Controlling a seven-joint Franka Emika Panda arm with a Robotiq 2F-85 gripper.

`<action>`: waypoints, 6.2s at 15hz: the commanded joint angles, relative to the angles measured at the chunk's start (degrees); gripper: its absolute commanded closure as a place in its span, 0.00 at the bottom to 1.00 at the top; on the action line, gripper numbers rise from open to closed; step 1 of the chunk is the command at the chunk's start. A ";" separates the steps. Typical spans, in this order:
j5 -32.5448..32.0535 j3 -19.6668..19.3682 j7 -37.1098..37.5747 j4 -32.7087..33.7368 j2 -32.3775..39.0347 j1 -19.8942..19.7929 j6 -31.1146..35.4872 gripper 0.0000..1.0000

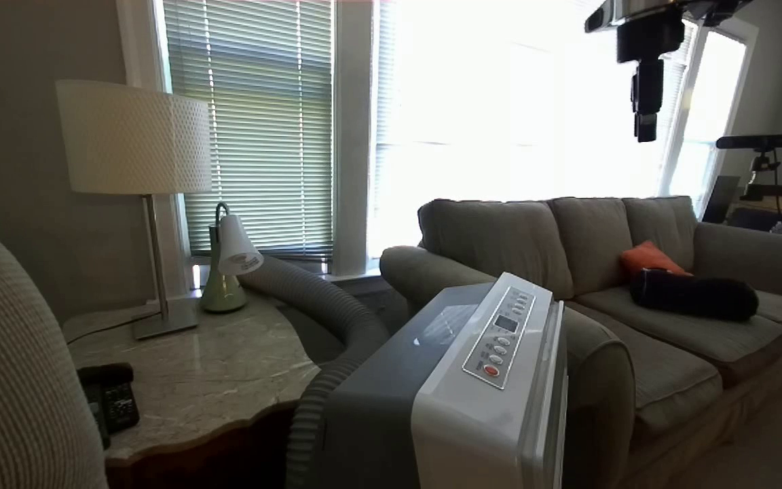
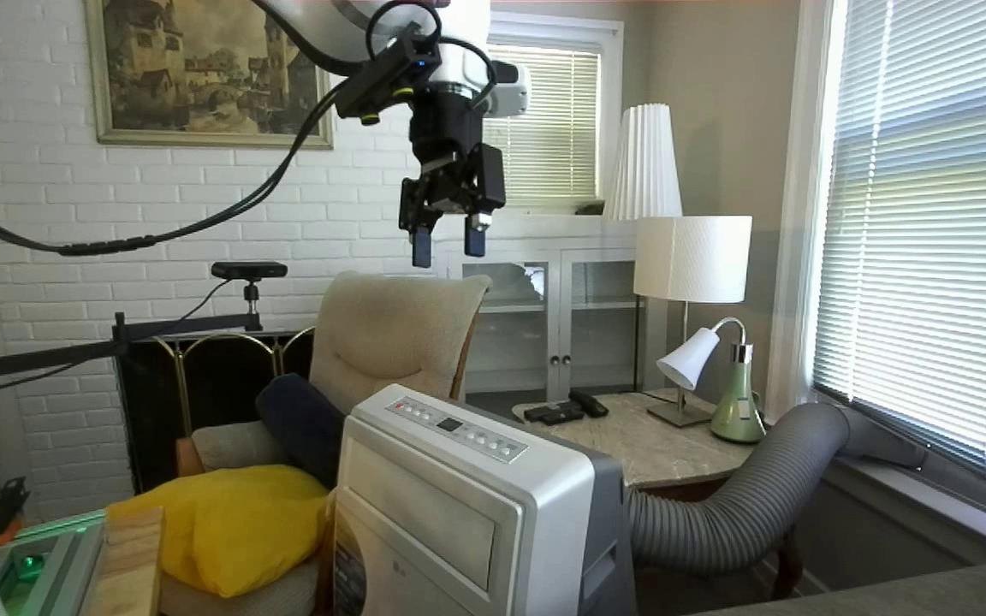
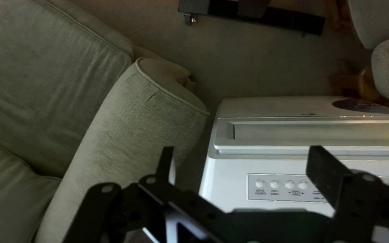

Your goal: Turn on the air conditioner.

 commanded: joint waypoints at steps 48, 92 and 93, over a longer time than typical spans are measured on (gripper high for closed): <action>6.65 12.78 2.47 7.02 12.23 13.07 6.65 0.00; 5.01 13.07 3.70 10.63 32.48 16.71 27.40 1.00; 4.81 13.02 3.84 10.71 32.81 16.85 27.66 1.00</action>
